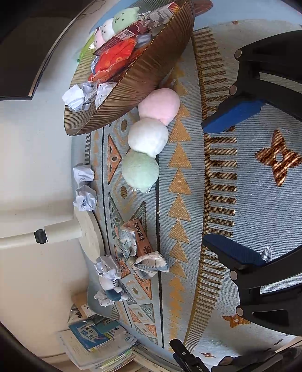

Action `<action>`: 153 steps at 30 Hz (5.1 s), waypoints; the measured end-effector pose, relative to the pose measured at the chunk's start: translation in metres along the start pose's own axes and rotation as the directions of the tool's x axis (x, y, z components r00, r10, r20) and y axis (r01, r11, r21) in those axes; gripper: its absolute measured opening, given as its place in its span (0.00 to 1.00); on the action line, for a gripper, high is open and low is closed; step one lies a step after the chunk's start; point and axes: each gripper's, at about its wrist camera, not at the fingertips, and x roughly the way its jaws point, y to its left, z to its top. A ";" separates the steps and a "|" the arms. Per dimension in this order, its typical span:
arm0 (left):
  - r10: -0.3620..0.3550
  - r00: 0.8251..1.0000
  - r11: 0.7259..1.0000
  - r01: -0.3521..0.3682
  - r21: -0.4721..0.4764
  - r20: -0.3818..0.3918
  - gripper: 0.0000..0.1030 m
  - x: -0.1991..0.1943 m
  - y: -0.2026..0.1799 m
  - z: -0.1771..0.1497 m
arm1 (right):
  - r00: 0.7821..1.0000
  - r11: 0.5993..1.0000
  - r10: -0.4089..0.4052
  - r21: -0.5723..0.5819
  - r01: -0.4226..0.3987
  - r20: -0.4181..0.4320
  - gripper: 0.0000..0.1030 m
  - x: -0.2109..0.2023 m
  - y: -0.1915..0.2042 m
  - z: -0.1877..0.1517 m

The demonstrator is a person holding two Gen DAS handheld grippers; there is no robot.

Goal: Organize objects
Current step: 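Move both tools back over the rug toward the lamp base, then grasp a crumpled paper ball with the right tool while the left grasps another, then drop both paper balls into the brown bowl from both tools, then move both tools back toward the blue-white plush and paper near the lamp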

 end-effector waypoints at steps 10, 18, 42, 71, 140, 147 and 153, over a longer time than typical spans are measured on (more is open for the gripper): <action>-0.013 1.000 1.000 0.013 0.002 -0.025 0.99 0.004 -0.001 -0.001 | 1.000 1.000 0.002 -0.009 -0.003 -0.027 0.85 0.006 0.001 0.000; -0.013 0.999 1.000 0.013 0.004 -0.039 0.99 0.007 -0.001 0.000 | 1.000 1.000 0.003 -0.008 -0.003 -0.028 0.85 0.005 0.001 0.001; -0.060 0.998 0.995 0.062 0.078 -0.019 0.99 0.077 0.037 0.128 | 0.974 0.972 0.216 -0.081 -0.221 -0.071 0.87 0.052 0.107 0.114; -0.167 0.986 0.977 0.169 0.127 -0.022 0.38 0.047 -0.016 0.114 | 0.980 0.967 0.178 -0.201 -0.157 0.091 0.44 -0.004 0.088 0.082; -0.078 0.996 0.997 0.078 -0.005 -0.045 0.99 0.005 -0.048 0.005 | 0.991 0.989 0.136 -0.068 -0.135 0.017 0.95 -0.013 -0.019 -0.006; -0.035 0.996 0.999 0.036 0.015 -0.085 0.99 0.012 -0.056 0.001 | 0.998 0.996 0.036 -0.085 -0.031 0.055 0.95 -0.016 -0.015 -0.008; -0.045 0.991 0.999 0.047 0.016 -0.127 0.99 0.019 -0.056 0.000 | 0.999 0.997 0.051 -0.060 -0.050 0.006 0.95 -0.009 -0.019 -0.005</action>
